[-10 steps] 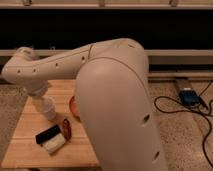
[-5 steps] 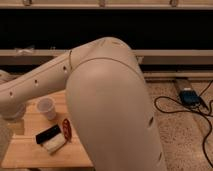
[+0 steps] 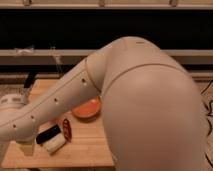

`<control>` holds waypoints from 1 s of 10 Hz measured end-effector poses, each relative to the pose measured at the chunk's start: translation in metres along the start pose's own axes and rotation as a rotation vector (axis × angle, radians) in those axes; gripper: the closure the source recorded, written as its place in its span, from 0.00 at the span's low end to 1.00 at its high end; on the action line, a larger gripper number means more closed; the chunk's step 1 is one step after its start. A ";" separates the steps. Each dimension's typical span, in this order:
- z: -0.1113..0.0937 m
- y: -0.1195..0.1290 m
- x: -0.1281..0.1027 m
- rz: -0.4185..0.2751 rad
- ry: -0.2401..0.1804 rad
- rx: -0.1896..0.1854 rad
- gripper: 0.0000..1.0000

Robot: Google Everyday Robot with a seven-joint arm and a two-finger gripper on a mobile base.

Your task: Move the arm in a circular motion

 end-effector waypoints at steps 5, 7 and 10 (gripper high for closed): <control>-0.010 0.032 0.099 0.216 -0.003 0.004 0.20; -0.016 0.032 0.137 0.314 0.005 0.017 0.20; -0.023 0.005 0.192 0.442 0.034 0.042 0.20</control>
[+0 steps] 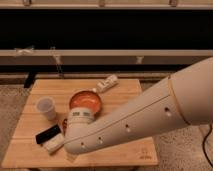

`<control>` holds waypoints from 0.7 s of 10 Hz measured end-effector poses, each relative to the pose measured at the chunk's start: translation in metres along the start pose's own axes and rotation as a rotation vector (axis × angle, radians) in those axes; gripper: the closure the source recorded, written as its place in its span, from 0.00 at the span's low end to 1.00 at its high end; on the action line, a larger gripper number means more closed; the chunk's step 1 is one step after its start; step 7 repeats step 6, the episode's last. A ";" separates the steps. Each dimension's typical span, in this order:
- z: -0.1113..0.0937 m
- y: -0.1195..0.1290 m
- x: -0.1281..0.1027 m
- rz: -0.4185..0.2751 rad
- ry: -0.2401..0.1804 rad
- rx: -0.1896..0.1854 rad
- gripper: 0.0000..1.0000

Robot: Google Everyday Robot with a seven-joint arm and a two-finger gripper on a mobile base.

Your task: Move the arm in a circular motion

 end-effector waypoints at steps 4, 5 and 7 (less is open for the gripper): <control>-0.013 -0.054 0.030 0.093 0.048 0.047 0.20; -0.014 -0.057 0.031 0.099 0.056 0.052 0.20; -0.015 -0.058 0.032 0.103 0.059 0.053 0.20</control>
